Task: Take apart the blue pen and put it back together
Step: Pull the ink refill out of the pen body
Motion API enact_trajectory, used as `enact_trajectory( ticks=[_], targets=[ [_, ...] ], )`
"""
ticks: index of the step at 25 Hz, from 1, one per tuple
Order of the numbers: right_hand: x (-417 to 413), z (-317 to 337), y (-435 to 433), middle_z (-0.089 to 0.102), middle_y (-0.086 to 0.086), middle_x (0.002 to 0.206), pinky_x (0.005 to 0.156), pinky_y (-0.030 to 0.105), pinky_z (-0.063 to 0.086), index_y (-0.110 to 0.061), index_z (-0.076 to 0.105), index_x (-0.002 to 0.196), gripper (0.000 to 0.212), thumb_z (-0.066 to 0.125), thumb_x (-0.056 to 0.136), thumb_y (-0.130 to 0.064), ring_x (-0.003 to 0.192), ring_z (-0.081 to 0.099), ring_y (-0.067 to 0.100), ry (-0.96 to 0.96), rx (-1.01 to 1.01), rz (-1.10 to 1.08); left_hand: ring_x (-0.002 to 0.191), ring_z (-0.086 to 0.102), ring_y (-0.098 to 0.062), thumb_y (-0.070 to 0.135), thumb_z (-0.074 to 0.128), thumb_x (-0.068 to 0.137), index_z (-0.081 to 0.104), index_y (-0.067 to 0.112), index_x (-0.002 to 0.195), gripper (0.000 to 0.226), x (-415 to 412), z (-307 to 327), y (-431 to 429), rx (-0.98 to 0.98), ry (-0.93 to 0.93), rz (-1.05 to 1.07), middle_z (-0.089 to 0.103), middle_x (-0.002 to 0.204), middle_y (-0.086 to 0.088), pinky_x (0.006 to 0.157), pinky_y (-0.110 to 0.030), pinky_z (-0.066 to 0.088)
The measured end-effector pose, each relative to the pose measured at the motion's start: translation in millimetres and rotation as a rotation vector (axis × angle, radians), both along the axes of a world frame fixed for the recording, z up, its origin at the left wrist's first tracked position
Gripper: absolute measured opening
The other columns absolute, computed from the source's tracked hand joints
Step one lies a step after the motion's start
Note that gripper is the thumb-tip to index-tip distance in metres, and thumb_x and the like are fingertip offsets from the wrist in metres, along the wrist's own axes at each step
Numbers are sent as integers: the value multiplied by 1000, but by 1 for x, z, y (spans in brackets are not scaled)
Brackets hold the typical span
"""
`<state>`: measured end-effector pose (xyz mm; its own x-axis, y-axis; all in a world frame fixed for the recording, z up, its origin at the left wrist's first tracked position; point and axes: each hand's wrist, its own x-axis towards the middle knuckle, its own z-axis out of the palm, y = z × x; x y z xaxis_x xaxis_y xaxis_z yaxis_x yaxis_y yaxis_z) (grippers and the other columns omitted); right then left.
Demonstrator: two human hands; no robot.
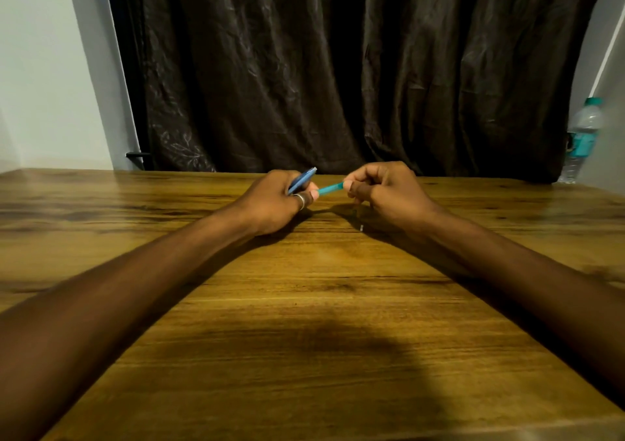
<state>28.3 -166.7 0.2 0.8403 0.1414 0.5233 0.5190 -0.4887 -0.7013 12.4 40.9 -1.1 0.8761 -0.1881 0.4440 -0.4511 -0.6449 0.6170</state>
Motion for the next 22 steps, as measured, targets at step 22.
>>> enact_trajectory(
  ticks=[22],
  targets=[
    [-6,-6,41,66,7,107,67,32,44,-15,67,106,20,57,96,-28,95,63,26,-503,-944,76,98,66,-22,31,64,94,72,19,106,19,14,1,25,-61,-3,242,72,103,-5,93,-43,53]
  ],
)
